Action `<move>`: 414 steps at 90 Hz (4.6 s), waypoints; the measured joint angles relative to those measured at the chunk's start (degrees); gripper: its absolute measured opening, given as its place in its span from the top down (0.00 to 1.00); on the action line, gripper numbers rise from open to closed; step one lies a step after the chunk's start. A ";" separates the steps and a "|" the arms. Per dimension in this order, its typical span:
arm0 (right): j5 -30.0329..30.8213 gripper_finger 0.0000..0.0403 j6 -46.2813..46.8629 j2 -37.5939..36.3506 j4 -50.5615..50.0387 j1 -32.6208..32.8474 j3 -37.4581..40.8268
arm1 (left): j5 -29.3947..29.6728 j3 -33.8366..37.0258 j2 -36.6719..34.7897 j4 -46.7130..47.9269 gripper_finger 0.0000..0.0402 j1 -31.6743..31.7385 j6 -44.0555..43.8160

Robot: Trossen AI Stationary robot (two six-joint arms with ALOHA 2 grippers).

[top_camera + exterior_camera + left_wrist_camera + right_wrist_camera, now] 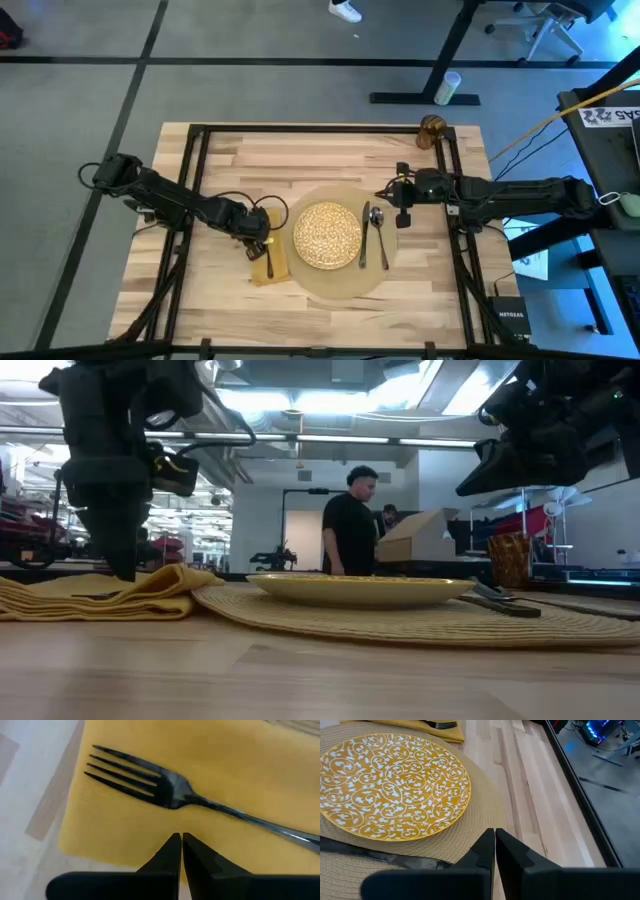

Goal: Set table place
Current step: Adjust the yellow placemat and yellow table napkin

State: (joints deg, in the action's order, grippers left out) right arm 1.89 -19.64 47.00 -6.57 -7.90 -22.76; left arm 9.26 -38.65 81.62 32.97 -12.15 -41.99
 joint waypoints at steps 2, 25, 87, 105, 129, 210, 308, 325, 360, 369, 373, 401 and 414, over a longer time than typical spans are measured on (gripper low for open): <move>-0.01 1.00 0.10 0.00 0.00 0.01 0.00 | 0.06 0.37 0.00 0.00 1.00 0.22 -0.03; 0.00 1.00 0.31 -0.02 0.00 0.00 0.00 | 0.77 3.22 -0.25 -1.57 1.00 2.39 0.42; 0.00 1.00 0.35 0.00 0.00 0.00 0.00 | 4.81 3.54 -0.21 4.55 1.00 8.90 11.14; 0.00 1.00 0.34 -0.01 0.00 0.00 0.00 | 4.52 3.74 -3.13 4.51 1.00 8.05 10.26; 0.00 1.00 0.33 -0.01 0.00 0.00 0.00 | 2.87 3.74 -10.13 4.19 1.00 4.29 4.94; 0.00 1.00 0.33 -0.02 0.02 0.00 0.00 | 0.78 3.30 -1.48 2.15 1.00 -6.40 -5.74; 0.00 1.00 0.31 0.00 0.07 0.00 0.00 | 2.30 1.94 -0.27 -19.05 1.00 2.63 8.22; 0.00 1.00 0.31 0.00 0.05 0.00 0.00 | 0.78 1.94 3.24 -24.43 1.00 5.67 11.36; 0.00 1.00 0.31 -0.01 0.04 0.00 0.00 | -0.38 1.75 9.69 -31.50 1.00 8.85 14.00; 0.00 1.00 0.31 0.00 0.02 0.00 0.00 | -0.21 1.64 10.56 -31.95 1.00 8.90 14.00; 0.00 1.00 0.31 0.00 0.03 0.00 0.00 | -0.16 1.64 10.61 -31.84 1.00 8.90 13.98; 0.00 1.00 1.23 -0.02 0.02 0.00 0.00 | -0.14 1.57 10.56 -28.42 1.00 10.12 13.71; 0.00 1.00 1.34 0.00 0.01 0.00 0.00 | 0.25 1.65 10.47 -25.73 1.00 11.33 13.78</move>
State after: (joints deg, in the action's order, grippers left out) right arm 1.89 -18.29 47.00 -6.56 -7.90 -22.76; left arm 9.52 -37.00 92.10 7.24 -0.81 -28.21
